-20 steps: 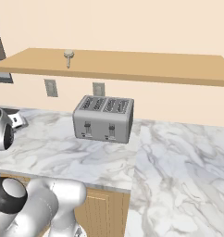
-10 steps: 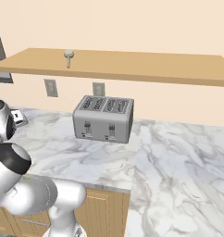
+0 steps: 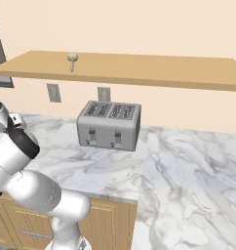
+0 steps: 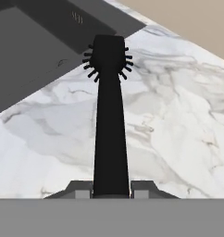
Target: Locate and retrieve the dish brush and dish brush from the cabinet. Place them next to the sink.
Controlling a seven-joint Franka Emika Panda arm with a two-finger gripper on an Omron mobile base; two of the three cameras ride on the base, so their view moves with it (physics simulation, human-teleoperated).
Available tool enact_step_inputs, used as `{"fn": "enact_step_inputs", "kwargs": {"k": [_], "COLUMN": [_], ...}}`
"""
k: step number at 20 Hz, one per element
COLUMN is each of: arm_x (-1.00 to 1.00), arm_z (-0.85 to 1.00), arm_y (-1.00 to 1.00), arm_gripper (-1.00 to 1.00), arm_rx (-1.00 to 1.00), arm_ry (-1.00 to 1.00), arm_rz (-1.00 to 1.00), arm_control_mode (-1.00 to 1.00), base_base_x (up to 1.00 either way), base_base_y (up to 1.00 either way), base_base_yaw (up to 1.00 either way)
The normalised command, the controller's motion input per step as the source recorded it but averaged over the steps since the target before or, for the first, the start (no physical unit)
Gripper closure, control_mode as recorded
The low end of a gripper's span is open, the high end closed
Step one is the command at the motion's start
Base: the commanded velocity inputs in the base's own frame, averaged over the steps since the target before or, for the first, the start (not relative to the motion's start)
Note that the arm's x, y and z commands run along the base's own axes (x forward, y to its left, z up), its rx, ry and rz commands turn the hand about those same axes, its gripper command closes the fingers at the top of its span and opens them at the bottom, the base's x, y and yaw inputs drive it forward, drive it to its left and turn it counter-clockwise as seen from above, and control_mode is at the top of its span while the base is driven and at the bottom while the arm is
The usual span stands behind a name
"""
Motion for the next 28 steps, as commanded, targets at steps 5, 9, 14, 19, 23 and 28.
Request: {"fn": "enact_step_inputs", "kwargs": {"k": [5, 9, 14, 19, 23, 28], "arm_x": [0.26, 0.29, 0.29, 0.24, 0.25, 0.11], "arm_z": [-0.25, -0.18, -0.03, -0.03, -0.09, -0.14], "arm_y": [0.18, 0.20, 0.27, 0.28, 0.28, 0.18], "arm_gripper": [1.00, 1.00, 1.00, 1.00, 1.00, 1.00], "arm_rx": [0.00, -0.01, -0.04, -0.05, -0.05, -0.03], "arm_ry": [0.00, 0.00, 0.03, 0.00, 0.00, 0.00], "arm_rz": [0.00, 0.00, 0.00, 0.00, 0.00, 0.00], "arm_control_mode": [-1.00, -1.00, -1.00, -1.00, -1.00, -1.00], "base_base_x": [0.00, 0.00, 0.00, 0.00, 0.00, 0.00], "base_base_y": [0.00, 0.00, 0.00, 0.00, 0.00, 0.00], "base_base_yaw": [0.00, 0.00, 0.00, 0.00, 0.00, 0.00]}}
